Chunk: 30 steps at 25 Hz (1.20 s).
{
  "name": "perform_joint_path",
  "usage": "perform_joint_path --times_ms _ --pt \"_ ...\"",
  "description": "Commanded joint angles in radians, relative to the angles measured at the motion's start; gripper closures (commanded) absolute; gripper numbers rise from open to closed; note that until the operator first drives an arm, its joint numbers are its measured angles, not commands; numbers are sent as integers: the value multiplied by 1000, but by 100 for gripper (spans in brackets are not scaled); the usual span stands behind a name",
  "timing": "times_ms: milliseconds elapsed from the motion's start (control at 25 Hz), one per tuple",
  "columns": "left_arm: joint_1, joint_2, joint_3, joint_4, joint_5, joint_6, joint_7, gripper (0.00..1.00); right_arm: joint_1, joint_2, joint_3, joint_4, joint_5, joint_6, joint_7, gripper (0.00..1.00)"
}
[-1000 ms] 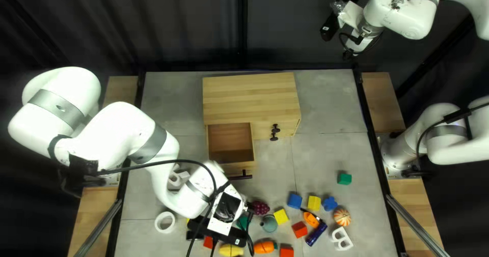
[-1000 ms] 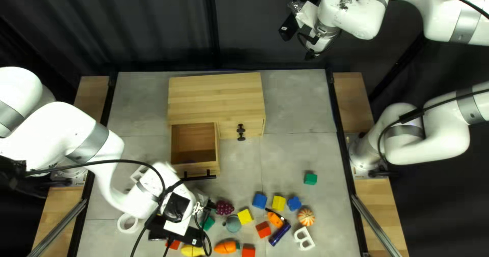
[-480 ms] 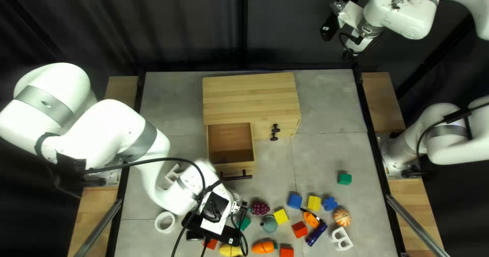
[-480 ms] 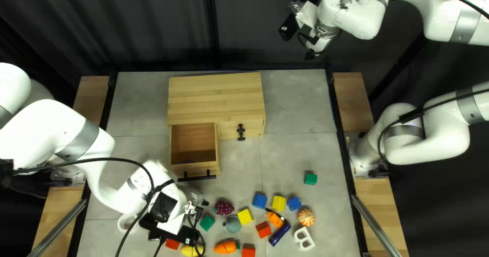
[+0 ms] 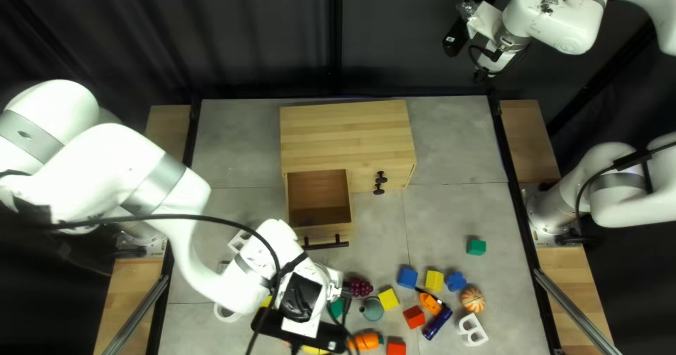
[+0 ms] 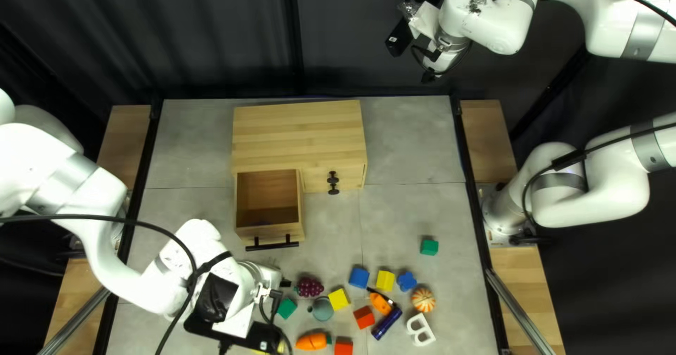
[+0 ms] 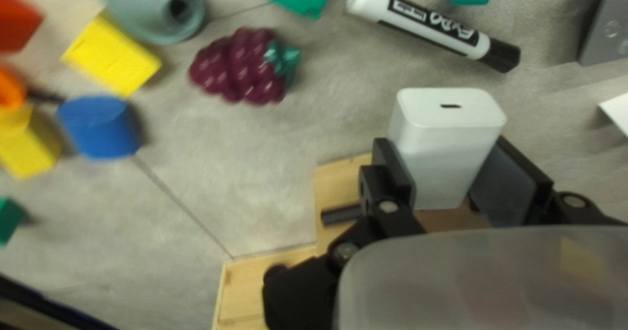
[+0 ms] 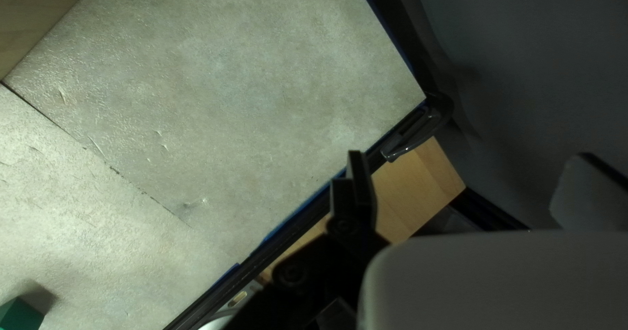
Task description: Open drawers and place objects into drawer and close
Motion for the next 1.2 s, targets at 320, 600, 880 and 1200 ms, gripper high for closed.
perform_joint_path --times_ms 320,600,880,1200 --pt "135 -126 130 -85 -50 26 -108 100 0 0 0 0 0 0 0 0" --pt "188 -147 181 -143 -69 0 -140 33 0 0 0 0 0 0 0 0" --pt "184 -170 177 -165 -85 12 -178 0 0 0 0 0 0 0 0 0" --pt "109 -168 106 -155 -88 18 -297 100 0 0 0 0 0 0 0 0"
